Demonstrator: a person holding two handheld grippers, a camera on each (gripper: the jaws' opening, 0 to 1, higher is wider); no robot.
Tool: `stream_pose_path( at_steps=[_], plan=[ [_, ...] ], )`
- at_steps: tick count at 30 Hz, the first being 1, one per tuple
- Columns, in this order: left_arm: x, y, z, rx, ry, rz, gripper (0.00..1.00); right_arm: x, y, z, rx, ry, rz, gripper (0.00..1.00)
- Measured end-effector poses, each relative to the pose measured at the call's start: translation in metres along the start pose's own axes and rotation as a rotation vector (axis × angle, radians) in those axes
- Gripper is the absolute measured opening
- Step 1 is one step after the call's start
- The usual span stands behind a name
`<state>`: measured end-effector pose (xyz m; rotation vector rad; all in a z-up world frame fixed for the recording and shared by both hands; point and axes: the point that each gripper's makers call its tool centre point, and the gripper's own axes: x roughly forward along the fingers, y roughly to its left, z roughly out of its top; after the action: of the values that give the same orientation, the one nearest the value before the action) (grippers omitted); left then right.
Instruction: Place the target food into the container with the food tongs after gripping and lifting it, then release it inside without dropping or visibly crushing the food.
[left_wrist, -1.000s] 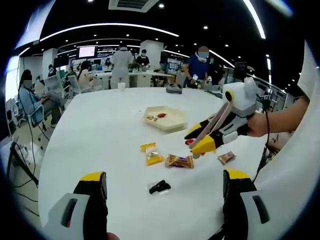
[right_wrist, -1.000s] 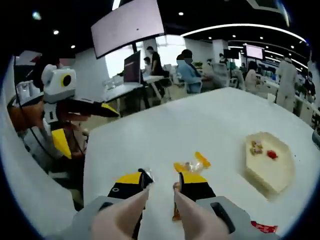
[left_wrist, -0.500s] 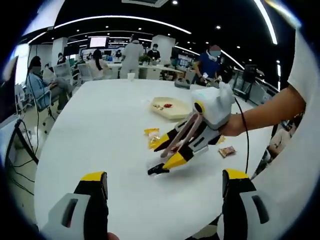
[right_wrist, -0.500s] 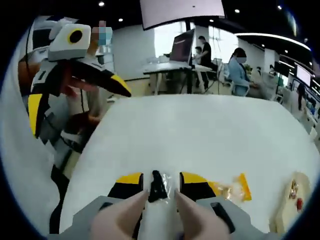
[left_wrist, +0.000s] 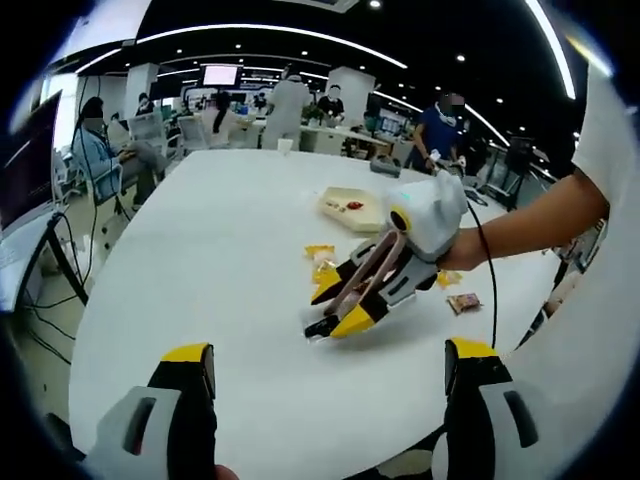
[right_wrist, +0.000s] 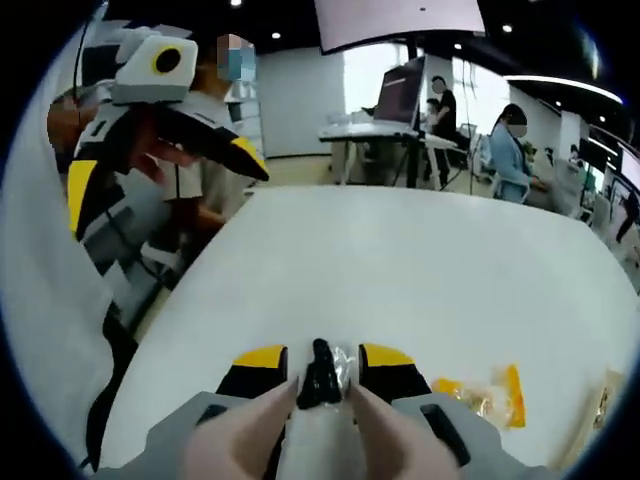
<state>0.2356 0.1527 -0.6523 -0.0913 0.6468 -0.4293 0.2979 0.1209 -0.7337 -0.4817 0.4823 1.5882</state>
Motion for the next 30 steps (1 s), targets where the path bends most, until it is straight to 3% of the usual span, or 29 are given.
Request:
stream_pose_path(
  at_steps=[5,6,17,18,20,25,29,30],
  plan=[
    [0.0,-0.002,0.0,0.001,0.002,0.005,0.95,0.001,0.001,0.0,0.058,0.037,-0.048,0.21],
    [0.0,-0.003,0.0,0.002,0.001,0.006,0.95,0.002,0.002,0.0,0.006,0.04,-0.051,0.2],
    [-0.004,-0.004,0.001,-0.001,-0.005,0.012,0.96,0.003,-0.003,0.0,0.108,0.055,-0.083,0.2],
    [-0.004,-0.004,0.001,0.001,-0.007,0.014,0.95,0.003,0.0,0.001,0.138,0.05,-0.064,0.21],
    [-0.007,-0.003,0.003,0.003,-0.014,0.019,0.96,-0.003,-0.008,0.005,0.243,0.01,-0.098,0.21],
    [-0.01,-0.003,0.008,0.01,-0.026,0.018,0.96,-0.025,-0.022,0.018,0.38,-0.084,-0.151,0.21],
    [-0.007,-0.002,0.015,0.022,-0.039,0.009,0.96,-0.048,-0.034,0.02,0.408,-0.12,-0.218,0.21],
    [-0.006,-0.002,0.017,0.028,-0.042,0.005,0.96,-0.052,-0.031,0.02,0.438,-0.121,-0.204,0.21]
  ],
)
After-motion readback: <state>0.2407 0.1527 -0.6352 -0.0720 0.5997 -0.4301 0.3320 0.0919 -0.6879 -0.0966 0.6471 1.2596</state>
